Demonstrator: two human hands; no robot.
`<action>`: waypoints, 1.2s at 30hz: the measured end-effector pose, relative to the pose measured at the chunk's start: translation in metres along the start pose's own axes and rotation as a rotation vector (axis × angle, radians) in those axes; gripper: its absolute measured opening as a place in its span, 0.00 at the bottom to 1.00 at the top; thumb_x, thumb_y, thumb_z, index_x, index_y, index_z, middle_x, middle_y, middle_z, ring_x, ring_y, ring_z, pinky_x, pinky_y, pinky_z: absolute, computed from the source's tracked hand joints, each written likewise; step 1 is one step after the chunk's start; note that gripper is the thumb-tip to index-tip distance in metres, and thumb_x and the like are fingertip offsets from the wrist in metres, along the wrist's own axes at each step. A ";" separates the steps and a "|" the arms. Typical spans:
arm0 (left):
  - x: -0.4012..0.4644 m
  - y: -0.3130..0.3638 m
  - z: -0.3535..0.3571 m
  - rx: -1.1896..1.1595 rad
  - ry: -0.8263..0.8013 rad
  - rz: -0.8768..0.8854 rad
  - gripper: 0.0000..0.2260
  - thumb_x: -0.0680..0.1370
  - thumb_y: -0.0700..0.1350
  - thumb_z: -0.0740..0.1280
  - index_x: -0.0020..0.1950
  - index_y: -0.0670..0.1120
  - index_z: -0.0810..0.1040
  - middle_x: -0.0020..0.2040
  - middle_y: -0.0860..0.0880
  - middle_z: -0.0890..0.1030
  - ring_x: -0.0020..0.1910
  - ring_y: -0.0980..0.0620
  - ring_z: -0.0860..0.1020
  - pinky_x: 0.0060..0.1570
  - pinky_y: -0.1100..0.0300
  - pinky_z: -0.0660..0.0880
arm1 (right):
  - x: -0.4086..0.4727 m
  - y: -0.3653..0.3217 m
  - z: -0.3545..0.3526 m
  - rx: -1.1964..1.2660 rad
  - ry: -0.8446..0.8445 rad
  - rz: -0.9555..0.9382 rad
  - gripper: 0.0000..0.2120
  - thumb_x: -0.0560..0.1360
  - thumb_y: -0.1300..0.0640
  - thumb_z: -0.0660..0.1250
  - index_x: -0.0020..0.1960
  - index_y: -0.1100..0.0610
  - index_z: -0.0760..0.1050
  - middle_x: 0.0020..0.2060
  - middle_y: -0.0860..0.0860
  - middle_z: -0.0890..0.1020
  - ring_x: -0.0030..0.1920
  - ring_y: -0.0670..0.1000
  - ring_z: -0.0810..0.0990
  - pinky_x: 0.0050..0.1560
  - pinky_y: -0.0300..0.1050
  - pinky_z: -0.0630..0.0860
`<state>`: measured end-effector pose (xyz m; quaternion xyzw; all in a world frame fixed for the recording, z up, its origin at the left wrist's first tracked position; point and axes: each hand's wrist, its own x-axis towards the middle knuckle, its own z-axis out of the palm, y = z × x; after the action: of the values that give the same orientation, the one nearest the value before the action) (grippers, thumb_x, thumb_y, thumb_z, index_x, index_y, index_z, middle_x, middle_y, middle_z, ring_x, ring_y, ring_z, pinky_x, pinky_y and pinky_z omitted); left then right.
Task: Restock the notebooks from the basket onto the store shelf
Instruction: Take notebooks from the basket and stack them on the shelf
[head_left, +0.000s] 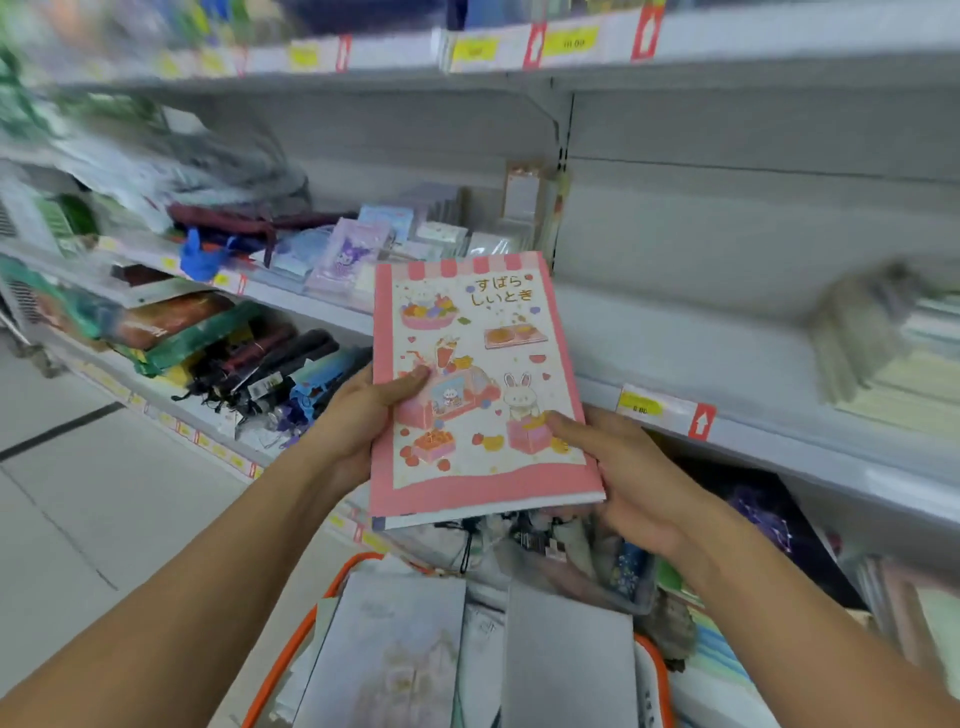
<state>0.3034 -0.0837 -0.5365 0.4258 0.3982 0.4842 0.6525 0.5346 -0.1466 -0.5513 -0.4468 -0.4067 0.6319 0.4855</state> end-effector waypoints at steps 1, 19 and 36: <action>0.008 0.008 0.006 0.005 -0.021 -0.010 0.13 0.80 0.40 0.65 0.64 0.42 0.76 0.53 0.41 0.84 0.43 0.43 0.85 0.35 0.52 0.81 | -0.002 -0.007 0.003 -0.004 0.056 -0.050 0.13 0.80 0.56 0.65 0.64 0.54 0.75 0.54 0.54 0.86 0.50 0.57 0.86 0.36 0.51 0.83; 0.152 0.011 0.059 0.272 0.020 0.093 0.20 0.78 0.34 0.67 0.69 0.38 0.70 0.53 0.47 0.78 0.59 0.46 0.79 0.65 0.54 0.73 | 0.192 -0.107 -0.089 0.017 0.651 0.011 0.21 0.79 0.75 0.53 0.68 0.62 0.71 0.60 0.60 0.79 0.42 0.58 0.84 0.25 0.45 0.79; 0.146 0.010 0.048 0.417 0.039 0.280 0.10 0.79 0.37 0.65 0.59 0.46 0.78 0.57 0.48 0.78 0.55 0.49 0.79 0.50 0.58 0.80 | 0.217 -0.096 -0.098 -0.532 0.498 0.046 0.36 0.54 0.66 0.85 0.59 0.64 0.76 0.48 0.58 0.86 0.48 0.54 0.86 0.54 0.53 0.82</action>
<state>0.3764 0.0516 -0.5269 0.5928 0.4390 0.4852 0.4695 0.6242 0.0923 -0.5240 -0.7063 -0.4162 0.3867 0.4223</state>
